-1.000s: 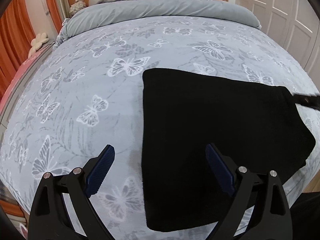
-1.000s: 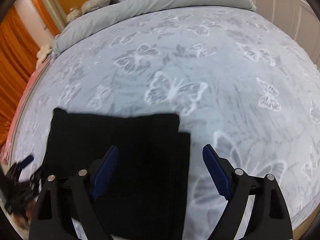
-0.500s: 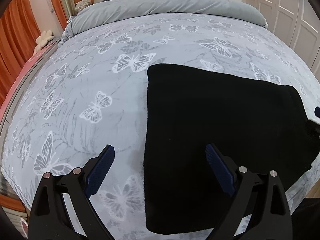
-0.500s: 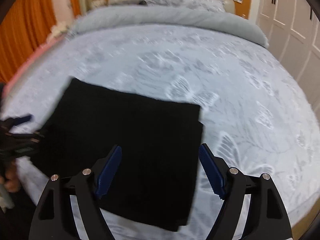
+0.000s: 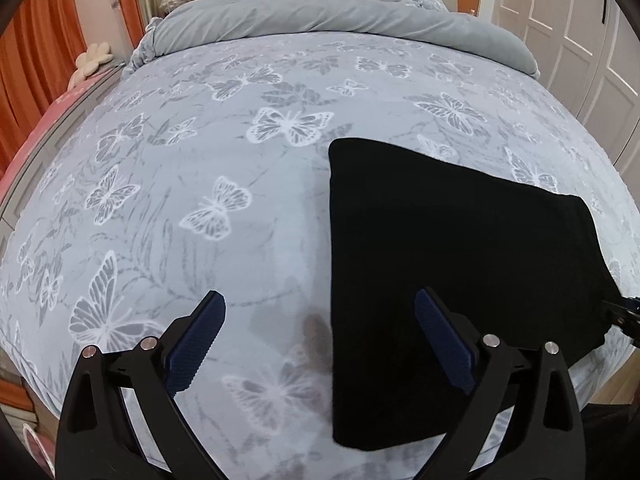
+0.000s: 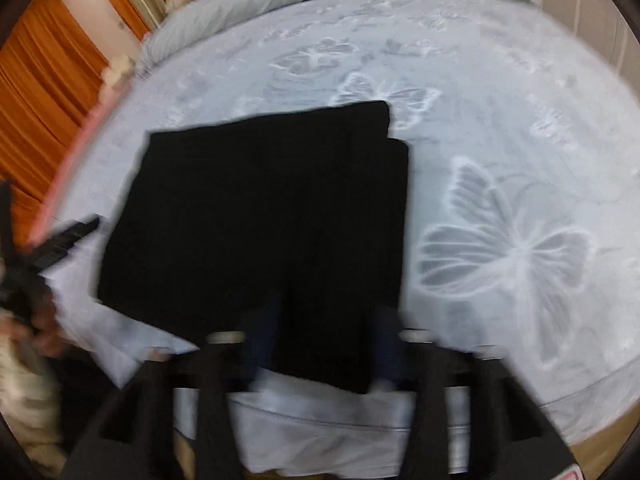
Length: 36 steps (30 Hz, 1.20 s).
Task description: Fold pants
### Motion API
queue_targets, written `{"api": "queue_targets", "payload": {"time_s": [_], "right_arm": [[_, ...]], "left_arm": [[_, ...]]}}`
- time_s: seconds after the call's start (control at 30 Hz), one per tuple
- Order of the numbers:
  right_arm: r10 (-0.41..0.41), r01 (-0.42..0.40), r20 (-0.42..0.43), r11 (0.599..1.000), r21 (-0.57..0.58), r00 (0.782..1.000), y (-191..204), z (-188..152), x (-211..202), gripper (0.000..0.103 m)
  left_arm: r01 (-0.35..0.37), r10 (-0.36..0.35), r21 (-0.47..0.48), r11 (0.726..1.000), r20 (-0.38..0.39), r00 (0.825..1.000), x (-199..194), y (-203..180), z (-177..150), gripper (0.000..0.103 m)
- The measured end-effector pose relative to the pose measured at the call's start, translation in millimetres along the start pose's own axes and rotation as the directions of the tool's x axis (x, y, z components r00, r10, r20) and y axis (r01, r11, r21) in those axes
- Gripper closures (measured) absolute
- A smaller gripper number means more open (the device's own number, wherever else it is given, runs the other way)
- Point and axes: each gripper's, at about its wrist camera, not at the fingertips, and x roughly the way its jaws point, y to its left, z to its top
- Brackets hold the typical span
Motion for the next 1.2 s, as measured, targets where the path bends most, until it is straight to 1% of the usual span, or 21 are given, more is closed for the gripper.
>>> {"api": "queue_targets", "payload": {"time_s": [0.03, 0.1, 0.17, 0.2, 0.23, 0.27, 0.3, 0.37, 0.4, 0.47, 0.57, 0.7, 0.77, 0.8, 0.83, 0.93, 0.97, 1.07, 1.13, 1.17, 1.2], "right_arm": [[0.015, -0.015, 0.018, 1.000, -0.002, 1.000, 1.0, 0.7, -6.7, 0.090], [0.087, -0.089, 0.089, 0.996, 0.013, 0.992, 0.9, 2.4, -32.8, 0.091], [0.104, -0.108, 0.145, 0.994, 0.016, 0.984, -0.9, 0.6, -49.3, 0.092], [0.071, -0.075, 0.132, 0.997, 0.022, 0.989, -4.8, -2.3, -44.7, 0.091], [0.046, -0.049, 0.088, 0.998, 0.028, 0.995, -9.1, -4.3, -32.4, 0.085], [0.015, -0.016, 0.004, 0.999, 0.034, 1.000, -13.4, -8.8, -13.7, 0.079], [0.025, -0.023, -0.028, 0.998, 0.065, 0.999, -18.2, -13.1, -3.7, 0.074], [0.066, -0.069, 0.030, 0.994, 0.087, 0.997, -19.4, -17.8, -19.4, 0.066], [0.059, -0.065, 0.072, 0.994, 0.084, 0.996, -19.2, -23.7, -30.2, 0.057], [0.063, -0.072, 0.090, 0.992, 0.104, 0.994, -21.0, -37.7, -36.7, 0.055], [0.080, -0.085, 0.048, 0.991, 0.106, 0.996, -14.1, -51.2, -24.9, 0.055], [0.047, -0.050, 0.038, 0.996, 0.077, 0.998, -5.9, -42.5, -10.2, 0.056], [0.037, -0.040, 0.044, 0.996, 0.078, 0.998, -5.5, -44.0, -9.7, 0.064], [0.034, -0.038, 0.051, 0.997, 0.069, 0.998, -3.1, -43.5, -10.8, 0.079], [0.024, -0.027, 0.062, 0.998, 0.054, 0.998, 0.7, -43.6, -15.1, 0.087], [0.018, -0.023, 0.121, 0.999, 0.040, 0.992, 2.7, -42.7, -33.2, 0.098], [0.025, -0.032, 0.127, 0.998, 0.051, 0.992, -0.2, -43.4, -35.4, 0.098], [-0.051, 0.053, -0.023, 0.994, 0.100, 0.998, -22.0, -47.8, 1.1, 0.098], [0.002, -0.002, 0.002, 0.989, 0.149, 1.000, -30.3, -48.0, -7.8, 0.087], [0.036, -0.041, 0.032, 0.985, 0.167, 0.999, -34.5, -46.6, -17.1, 0.075], [0.051, -0.070, 0.091, 0.974, 0.214, 0.994, -43.6, -45.8, -31.9, 0.041]], "left_arm": [[0.009, -0.009, -0.008, 1.000, -0.006, 1.000, -0.7, 2.9, -0.6, 0.009], [0.023, -0.023, -0.025, 0.999, -0.006, 1.000, -3.4, 7.8, -0.5, 0.009], [0.027, -0.027, -0.040, 0.999, 0.009, 1.000, -8.6, 12.1, -1.2, 0.009], [0.024, -0.024, -0.038, 0.999, 0.013, 1.000, -9.7, 12.8, -1.9, 0.008], [0.022, -0.022, -0.033, 0.999, 0.012, 1.000, -9.7, 12.9, -2.8, 0.008], [0.022, -0.022, -0.028, 0.999, 0.008, 1.000, -8.7, 12.6, -3.8, 0.008], [0.020, -0.020, -0.023, 1.000, 0.001, 1.000, -7.2, 12.2, -4.7, 0.008], [0.018, -0.018, -0.018, 1.000, -0.013, 1.000, -5.9, 11.9, -6.8, 0.008], [0.025, -0.025, -0.021, 0.999, -0.012, 1.000, -7.1, 12.3, -7.8, 0.008], [0.026, -0.026, -0.021, 0.999, -0.007, 1.000, -8.7, 12.7, -8.0, 0.008], [0.035, -0.035, -0.020, 0.999, -0.006, 0.999, -10.1, 10.9, -8.1, 0.008], [0.036, -0.036, -0.010, 0.999, -0.006, 0.999, -10.5, 5.3, -8.3, 0.008], [0.037, -0.037, -0.011, 0.999, -0.004, 0.999, -11.0, 3.3, -8.3, 0.008], [0.039, -0.039, -0.012, 0.999, -0.003, 0.999, -11.4, 3.0, -8.4, 0.008], [0.038, -0.038, -0.013, 0.999, -0.002, 0.999, -11.6, 2.8, -8.7, 0.008], [0.031, -0.031, -0.020, 0.999, -0.004, 1.000, -10.8, 5.0, -9.3, 0.008], [0.027, -0.027, -0.026, 0.999, -0.008, 1.000, -9.7, 6.4, -9.5, 0.008], [0.020, -0.021, -0.034, 0.999, -0.041, 0.999, -1.9, 10.2, -11.7, 0.008], [0.048, -0.051, -0.049, 0.998, -0.073, 0.996, 2.3, 13.7, -14.3, 0.008], [0.079, -0.084, -0.065, 0.995, -0.087, 0.993, 3.2, 16.6, -15.2, 0.008], [0.120, -0.128, -0.087, 0.989, -0.101, 0.987, 4.0, 19.2, -16.5, 0.008]]}}
